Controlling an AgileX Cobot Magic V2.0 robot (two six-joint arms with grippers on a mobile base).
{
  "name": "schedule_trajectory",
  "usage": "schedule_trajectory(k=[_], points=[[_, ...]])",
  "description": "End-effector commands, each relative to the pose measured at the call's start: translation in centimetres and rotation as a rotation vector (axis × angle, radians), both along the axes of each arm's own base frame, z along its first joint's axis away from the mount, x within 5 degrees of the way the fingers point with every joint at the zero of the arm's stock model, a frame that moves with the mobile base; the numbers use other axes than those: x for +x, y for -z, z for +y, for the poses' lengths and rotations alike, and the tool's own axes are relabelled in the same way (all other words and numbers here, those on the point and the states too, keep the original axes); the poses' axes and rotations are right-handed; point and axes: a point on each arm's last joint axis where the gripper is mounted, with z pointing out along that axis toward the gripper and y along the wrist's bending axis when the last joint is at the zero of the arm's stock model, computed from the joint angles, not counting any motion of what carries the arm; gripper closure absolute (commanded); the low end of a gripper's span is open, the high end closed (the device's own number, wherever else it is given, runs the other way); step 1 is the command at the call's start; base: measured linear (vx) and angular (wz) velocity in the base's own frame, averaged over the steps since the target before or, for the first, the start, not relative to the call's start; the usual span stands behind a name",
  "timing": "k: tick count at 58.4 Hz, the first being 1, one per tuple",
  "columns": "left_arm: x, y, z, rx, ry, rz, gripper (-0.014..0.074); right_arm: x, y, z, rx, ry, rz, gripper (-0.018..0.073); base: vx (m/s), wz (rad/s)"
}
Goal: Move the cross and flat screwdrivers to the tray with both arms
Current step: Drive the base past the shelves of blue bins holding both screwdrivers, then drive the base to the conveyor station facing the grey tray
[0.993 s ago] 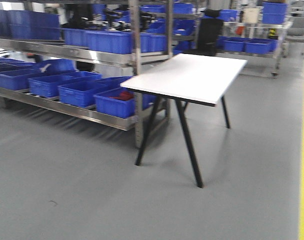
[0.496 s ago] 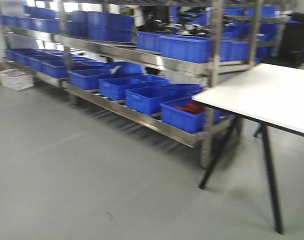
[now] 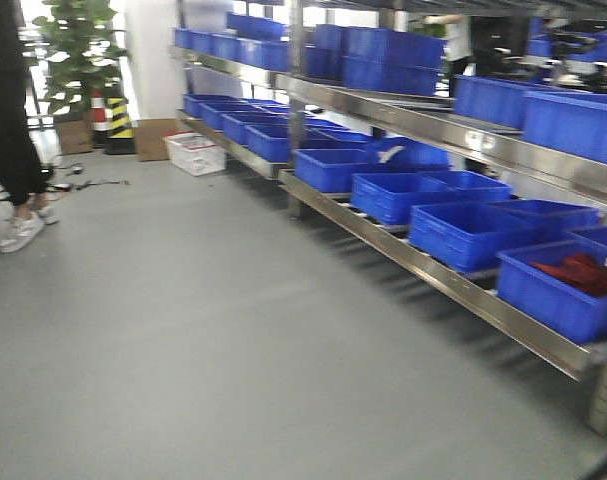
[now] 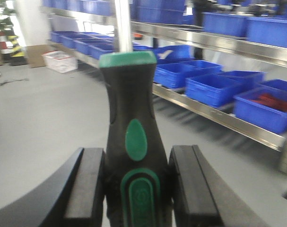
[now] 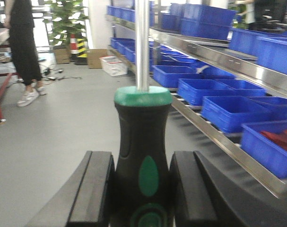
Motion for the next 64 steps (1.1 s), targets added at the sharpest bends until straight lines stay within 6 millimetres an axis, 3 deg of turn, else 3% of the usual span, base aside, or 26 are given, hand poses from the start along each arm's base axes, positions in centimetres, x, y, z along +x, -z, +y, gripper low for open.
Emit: schedule_trajectory(k=[1,64], points=[[-0.28,-1.76,-0.04,-0.03,0.008,-0.12,0.0594,-0.17,-1.66,-0.11,0.011,0.012,-0.119,0.0567,0.53,0.52],[-0.25,-1.75,-0.04,-0.03,0.008,-0.119,0.0594,-0.17,-1.66,-0.11,0.011,0.012,-0.119,0.0567,0.55,0.29]])
